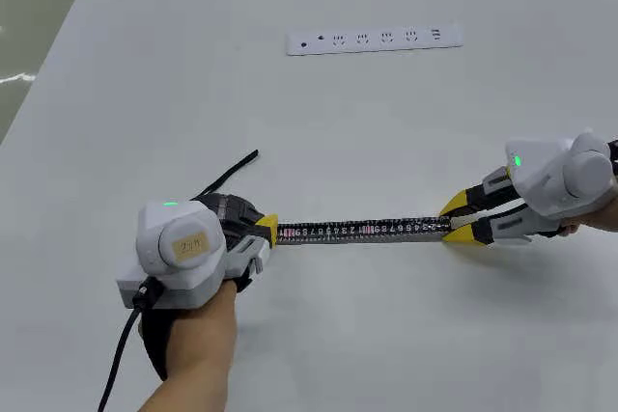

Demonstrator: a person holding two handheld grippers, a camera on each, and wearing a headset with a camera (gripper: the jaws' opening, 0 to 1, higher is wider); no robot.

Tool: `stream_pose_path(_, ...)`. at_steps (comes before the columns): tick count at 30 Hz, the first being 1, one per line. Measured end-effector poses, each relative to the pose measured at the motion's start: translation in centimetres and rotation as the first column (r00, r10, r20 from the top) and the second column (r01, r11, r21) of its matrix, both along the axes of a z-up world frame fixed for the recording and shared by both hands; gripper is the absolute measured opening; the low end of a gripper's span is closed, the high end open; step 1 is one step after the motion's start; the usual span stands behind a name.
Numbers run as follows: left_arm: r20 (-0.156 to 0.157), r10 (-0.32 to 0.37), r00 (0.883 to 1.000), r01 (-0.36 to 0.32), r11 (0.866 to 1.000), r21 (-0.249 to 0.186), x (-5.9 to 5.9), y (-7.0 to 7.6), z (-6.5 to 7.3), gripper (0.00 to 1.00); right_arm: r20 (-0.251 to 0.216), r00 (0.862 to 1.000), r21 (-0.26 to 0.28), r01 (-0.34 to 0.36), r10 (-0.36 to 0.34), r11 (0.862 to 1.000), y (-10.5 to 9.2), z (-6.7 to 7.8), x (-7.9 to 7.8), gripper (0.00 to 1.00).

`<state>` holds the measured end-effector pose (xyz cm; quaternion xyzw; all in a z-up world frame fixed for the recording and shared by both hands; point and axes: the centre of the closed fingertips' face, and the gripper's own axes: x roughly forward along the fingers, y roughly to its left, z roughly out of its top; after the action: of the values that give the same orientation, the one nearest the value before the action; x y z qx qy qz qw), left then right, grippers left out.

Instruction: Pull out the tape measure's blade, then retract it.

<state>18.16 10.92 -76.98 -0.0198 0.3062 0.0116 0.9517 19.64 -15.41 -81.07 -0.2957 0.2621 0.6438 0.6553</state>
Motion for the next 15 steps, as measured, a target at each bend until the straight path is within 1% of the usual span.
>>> stream_pose_path(2, 0.000, 0.011, 1.000, -0.011, 1.000, -0.001, -0.01, 0.16, 0.06, 0.67, 0.002, 1.000, -0.001, 0.001, -0.001, 1.000, -0.10, -0.16, 0.15, 0.15)
stream_pose_path(4, -0.002, 0.018, 1.000, -0.018, 1.000, 0.002, 0.03, 0.28, 0.02, 0.66, 0.003, 1.000, -0.001, 0.003, -0.003, 1.000, 0.05, 0.24, -0.11, 0.15)
stream_pose_path(5, -0.002, 0.028, 1.000, -0.028, 1.000, 0.001, 0.18, 0.57, -0.16, 0.65, 0.003, 1.000, -0.001, 0.004, -0.004, 1.000, 0.06, 0.26, -0.12, 0.15)
stream_pose_path(7, -0.008, 0.041, 0.999, -0.041, 0.999, 0.001, 0.13, 0.65, -0.21, 0.64, 0.004, 1.000, -0.001, 0.005, -0.005, 1.000, -0.03, 0.04, 0.06, 0.15)
stream_pose_path(9, -0.016, 0.047, 0.999, -0.047, 0.999, 0.004, 0.16, 0.71, -0.29, 0.64, 0.004, 1.000, -0.001, 0.007, -0.007, 1.000, -0.05, 0.00, 0.12, 0.15)
stream_pose_path(11, -0.024, 0.051, 0.998, -0.051, 0.999, 0.003, 0.60, 0.72, -0.56, 0.64, 0.005, 1.000, -0.002, 0.006, -0.006, 1.000, -0.08, -0.04, 0.16, 0.15)
stream_pose_path(13, -0.035, 0.042, 0.998, -0.042, 0.999, 0.000, 0.35, 0.68, -0.46, 0.63, 0.006, 1.000, -0.003, 0.007, -0.007, 1.000, -0.07, -0.09, 0.15, 0.15)
stream_pose_path(15, -0.041, 0.041, 0.998, -0.041, 0.999, 0.001, 0.61, 0.53, -0.54, 0.63, 0.006, 1.000, -0.002, 0.009, -0.009, 1.000, -0.05, -0.08, 0.13, 0.15)
